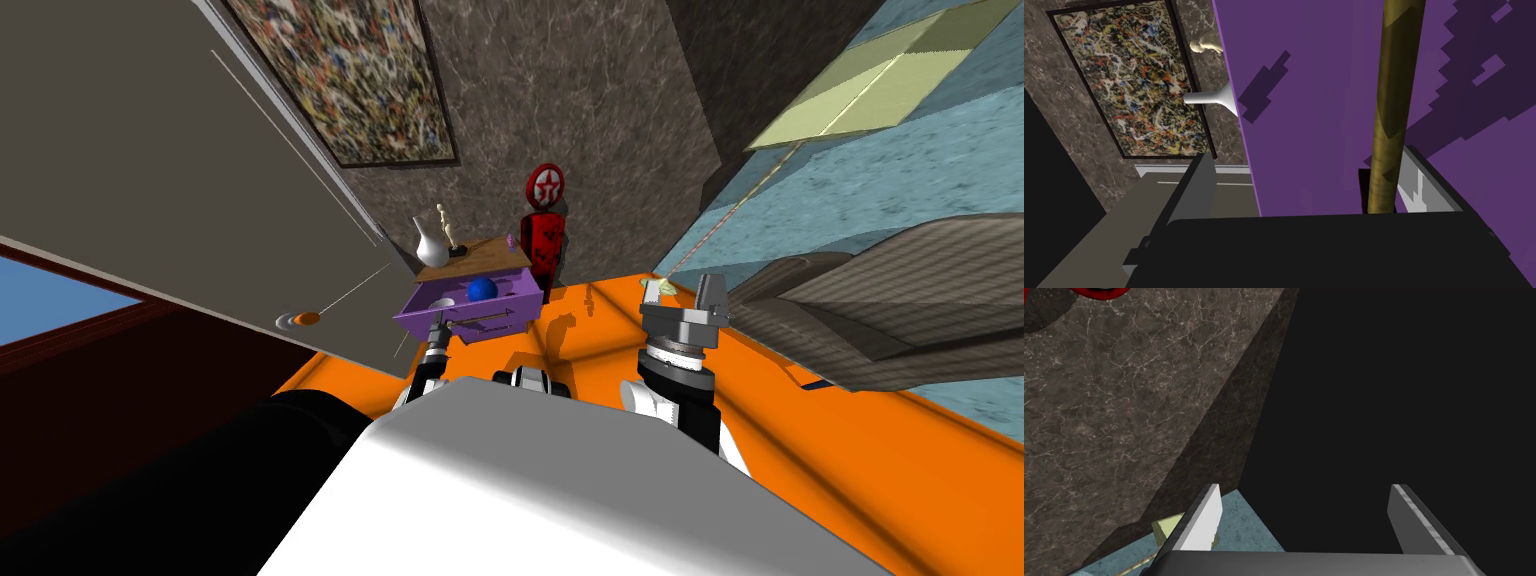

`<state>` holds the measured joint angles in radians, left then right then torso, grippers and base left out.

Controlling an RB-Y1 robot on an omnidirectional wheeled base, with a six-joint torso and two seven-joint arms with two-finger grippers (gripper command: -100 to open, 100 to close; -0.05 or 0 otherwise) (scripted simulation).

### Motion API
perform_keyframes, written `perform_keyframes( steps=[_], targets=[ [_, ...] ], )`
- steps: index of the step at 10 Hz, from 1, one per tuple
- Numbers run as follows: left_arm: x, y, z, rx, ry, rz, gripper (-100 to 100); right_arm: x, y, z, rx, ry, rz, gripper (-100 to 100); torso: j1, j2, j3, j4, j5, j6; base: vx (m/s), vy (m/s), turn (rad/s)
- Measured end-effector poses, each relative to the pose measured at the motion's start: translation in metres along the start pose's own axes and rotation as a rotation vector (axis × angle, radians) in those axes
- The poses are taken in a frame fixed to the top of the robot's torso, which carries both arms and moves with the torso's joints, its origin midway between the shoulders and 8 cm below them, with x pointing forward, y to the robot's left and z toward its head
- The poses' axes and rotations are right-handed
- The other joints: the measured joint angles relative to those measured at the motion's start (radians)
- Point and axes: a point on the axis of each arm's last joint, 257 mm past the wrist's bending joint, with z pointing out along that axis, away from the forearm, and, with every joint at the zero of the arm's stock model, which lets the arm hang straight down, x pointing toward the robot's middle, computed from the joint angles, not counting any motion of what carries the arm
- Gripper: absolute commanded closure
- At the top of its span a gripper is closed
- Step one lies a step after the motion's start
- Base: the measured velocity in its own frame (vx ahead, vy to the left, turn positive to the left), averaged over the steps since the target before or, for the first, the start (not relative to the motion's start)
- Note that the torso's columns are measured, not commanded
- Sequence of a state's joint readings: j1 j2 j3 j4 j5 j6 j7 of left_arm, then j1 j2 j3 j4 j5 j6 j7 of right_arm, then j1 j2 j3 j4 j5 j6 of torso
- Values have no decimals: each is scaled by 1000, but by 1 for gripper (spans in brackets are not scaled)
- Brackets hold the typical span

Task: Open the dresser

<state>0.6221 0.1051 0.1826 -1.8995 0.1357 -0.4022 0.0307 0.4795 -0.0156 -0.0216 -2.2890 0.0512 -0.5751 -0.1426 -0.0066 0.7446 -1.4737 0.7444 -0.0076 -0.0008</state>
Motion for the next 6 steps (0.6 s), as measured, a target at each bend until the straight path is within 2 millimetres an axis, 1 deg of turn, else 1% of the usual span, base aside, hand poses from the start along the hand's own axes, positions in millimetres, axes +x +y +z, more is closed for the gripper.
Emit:
perform_keyframes(
  steps=[1, 6],
  targets=[
    [0, 2, -1, -8, -1, 0, 0, 0, 0, 0, 0, 0, 0, 0, 1, -1, 0, -2, 2, 1, 0, 0, 0],
    [-1, 9, -4, -28, -3, -1, 0, 0, 0, 0, 0, 0, 0, 0, 6, -6, -2, -6, 7, 1, 0, 0, 0]
  ],
)
